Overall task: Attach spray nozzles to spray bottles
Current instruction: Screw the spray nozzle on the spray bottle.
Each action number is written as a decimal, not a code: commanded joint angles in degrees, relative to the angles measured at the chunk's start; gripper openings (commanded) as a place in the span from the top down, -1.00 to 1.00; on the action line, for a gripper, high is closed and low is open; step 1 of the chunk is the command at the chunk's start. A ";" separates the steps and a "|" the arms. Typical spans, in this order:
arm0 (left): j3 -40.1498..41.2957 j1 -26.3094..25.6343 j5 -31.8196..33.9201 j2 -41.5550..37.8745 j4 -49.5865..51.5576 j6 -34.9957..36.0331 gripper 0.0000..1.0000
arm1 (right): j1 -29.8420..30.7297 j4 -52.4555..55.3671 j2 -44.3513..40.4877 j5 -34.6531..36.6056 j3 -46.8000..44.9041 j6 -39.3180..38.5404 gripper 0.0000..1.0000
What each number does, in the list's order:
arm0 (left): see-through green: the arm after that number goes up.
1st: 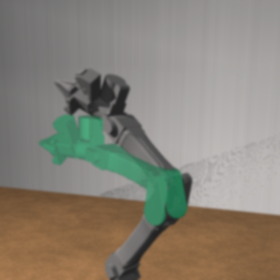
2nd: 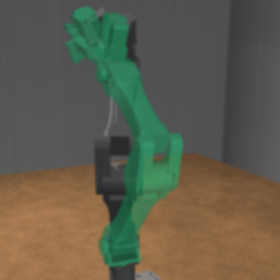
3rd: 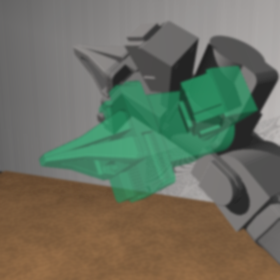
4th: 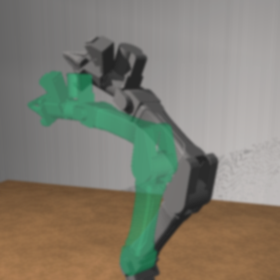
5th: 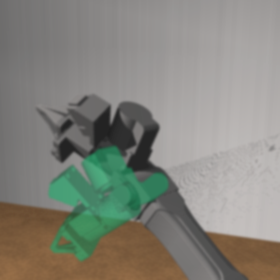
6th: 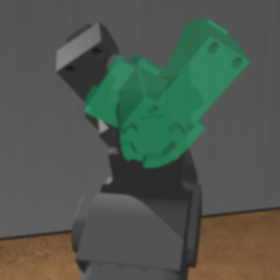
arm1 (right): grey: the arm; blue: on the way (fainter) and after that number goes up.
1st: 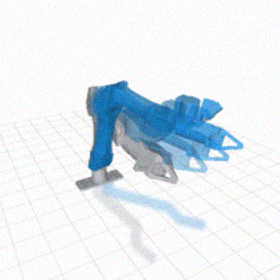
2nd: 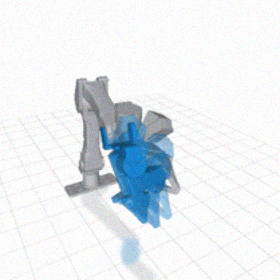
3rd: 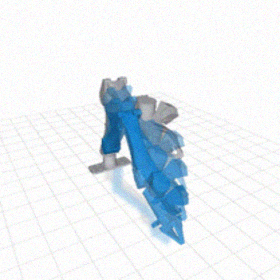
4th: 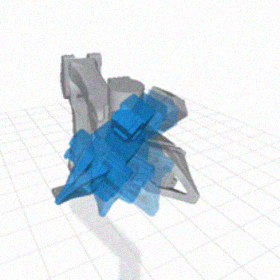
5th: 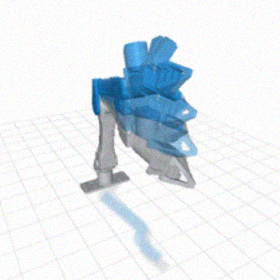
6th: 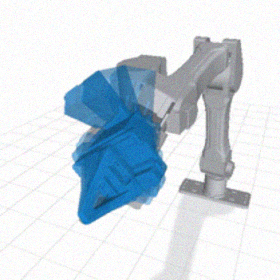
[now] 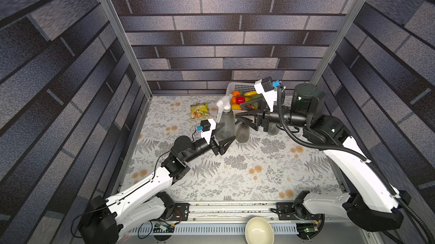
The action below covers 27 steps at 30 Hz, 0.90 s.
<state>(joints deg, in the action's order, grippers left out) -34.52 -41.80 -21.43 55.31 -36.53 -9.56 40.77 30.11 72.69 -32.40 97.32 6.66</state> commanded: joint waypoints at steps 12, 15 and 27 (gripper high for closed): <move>-4.89 -1.65 -6.61 -1.46 2.17 -3.46 -0.33 | -0.96 -1.49 3.68 -7.23 4.29 -1.89 -0.24; -5.14 -2.05 -6.69 -1.34 2.34 -3.11 -0.33 | -0.96 -2.14 4.11 -7.19 4.37 -1.44 -0.16; -6.34 -2.76 -6.17 -0.77 2.70 -1.74 -0.33 | -0.96 -3.21 5.54 -7.79 2.72 -0.09 0.13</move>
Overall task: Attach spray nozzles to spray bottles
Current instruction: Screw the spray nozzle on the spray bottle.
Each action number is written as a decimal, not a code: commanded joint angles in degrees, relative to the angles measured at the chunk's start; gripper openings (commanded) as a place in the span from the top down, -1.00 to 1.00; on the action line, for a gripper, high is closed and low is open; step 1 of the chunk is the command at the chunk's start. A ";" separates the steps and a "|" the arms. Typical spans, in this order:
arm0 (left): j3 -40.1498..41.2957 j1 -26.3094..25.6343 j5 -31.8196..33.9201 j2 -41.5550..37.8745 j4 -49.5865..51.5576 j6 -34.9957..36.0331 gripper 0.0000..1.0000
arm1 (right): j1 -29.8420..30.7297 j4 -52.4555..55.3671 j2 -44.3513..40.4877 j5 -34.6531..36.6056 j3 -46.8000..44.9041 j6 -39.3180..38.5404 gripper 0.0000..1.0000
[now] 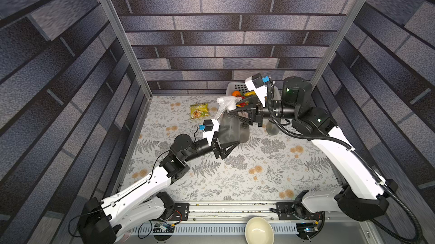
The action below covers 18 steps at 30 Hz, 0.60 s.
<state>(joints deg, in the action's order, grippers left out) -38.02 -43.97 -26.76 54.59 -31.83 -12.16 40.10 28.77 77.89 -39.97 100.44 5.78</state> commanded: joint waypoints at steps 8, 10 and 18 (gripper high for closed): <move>-3.82 -1.02 0.42 1.11 -1.84 2.55 -0.32 | -0.17 -4.30 -1.16 5.48 -4.94 2.96 0.36; -4.30 -1.34 1.40 1.44 -1.18 3.89 -0.32 | 0.37 -4.75 -2.10 9.19 -6.55 3.13 0.42; -5.55 -1.81 5.79 3.74 -1.99 7.03 -0.33 | 7.05 -5.07 -3.62 29.20 -11.14 3.30 0.57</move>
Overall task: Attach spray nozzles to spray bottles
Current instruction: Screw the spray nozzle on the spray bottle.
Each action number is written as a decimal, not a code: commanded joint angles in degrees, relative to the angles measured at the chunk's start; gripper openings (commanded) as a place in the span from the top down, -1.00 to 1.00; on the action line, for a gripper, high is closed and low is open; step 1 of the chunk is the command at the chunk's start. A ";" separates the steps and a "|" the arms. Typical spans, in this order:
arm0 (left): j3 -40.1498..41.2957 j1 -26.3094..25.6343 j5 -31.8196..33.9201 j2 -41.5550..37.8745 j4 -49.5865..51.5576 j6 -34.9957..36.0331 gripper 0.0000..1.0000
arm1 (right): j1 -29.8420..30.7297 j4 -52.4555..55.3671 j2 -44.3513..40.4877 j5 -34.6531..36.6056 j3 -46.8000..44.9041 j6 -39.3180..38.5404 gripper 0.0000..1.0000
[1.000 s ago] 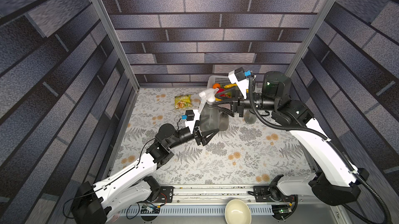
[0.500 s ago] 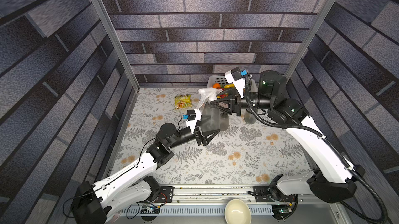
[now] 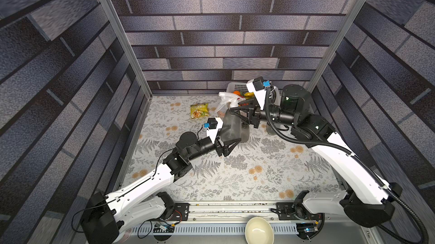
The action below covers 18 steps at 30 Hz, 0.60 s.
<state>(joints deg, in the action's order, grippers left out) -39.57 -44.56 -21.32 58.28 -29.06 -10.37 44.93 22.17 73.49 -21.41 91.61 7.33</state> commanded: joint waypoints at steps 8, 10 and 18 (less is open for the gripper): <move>-5.29 -2.46 5.84 2.19 -6.23 9.51 -0.33 | 12.71 0.25 1.80 40.71 -3.98 1.67 0.63; -5.75 -2.81 6.78 2.77 -6.62 10.47 -0.32 | 15.66 -0.48 2.80 49.51 -3.73 1.50 0.63; -6.75 -5.13 11.95 5.03 -7.08 14.76 -0.32 | 22.29 -3.34 9.28 72.52 -2.18 0.31 0.55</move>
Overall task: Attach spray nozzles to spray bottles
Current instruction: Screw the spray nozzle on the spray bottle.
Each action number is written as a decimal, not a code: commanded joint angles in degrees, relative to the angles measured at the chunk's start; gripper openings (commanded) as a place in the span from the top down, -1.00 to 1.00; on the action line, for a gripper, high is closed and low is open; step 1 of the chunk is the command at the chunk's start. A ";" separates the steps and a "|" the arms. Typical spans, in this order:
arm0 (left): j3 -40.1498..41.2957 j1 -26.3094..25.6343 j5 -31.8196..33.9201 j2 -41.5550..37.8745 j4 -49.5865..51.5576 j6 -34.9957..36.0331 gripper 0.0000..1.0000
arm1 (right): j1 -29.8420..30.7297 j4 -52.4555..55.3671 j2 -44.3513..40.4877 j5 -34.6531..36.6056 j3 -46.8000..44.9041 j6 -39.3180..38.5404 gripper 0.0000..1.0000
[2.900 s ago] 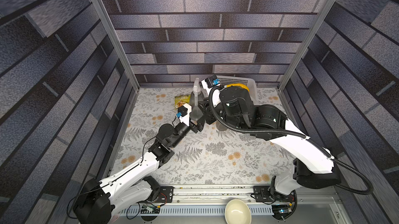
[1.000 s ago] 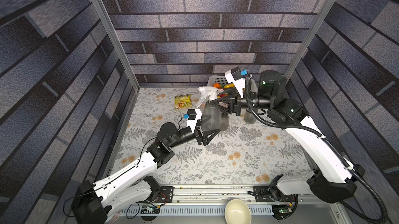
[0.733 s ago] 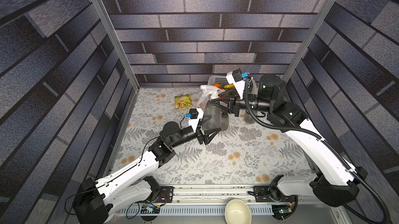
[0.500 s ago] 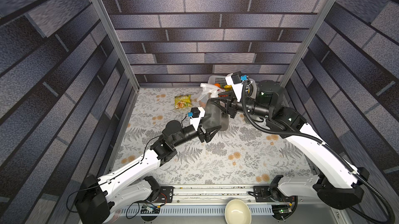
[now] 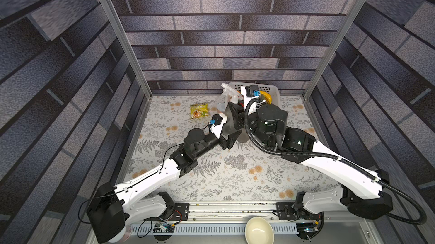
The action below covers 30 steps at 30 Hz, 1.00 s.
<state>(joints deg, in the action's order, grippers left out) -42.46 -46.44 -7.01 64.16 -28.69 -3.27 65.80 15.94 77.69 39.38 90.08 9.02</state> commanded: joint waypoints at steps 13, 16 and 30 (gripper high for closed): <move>2.44 -1.07 -0.06 -5.31 -7.37 5.94 -0.32 | 1.52 10.99 0.84 -3.98 0.53 0.13 -0.34; 3.43 0.33 -0.16 -6.00 -8.22 5.00 -0.33 | 1.52 13.85 -1.17 -9.37 0.94 0.86 -0.49; 3.67 3.06 -9.33 -8.55 -6.10 0.18 -0.33 | -13.04 12.25 -16.25 -52.57 -6.01 -4.40 -0.43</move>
<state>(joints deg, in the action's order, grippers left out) -38.50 -43.70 -11.79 57.17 -33.45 -0.47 58.94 31.07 63.18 6.24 84.99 6.35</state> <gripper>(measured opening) 0.816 0.718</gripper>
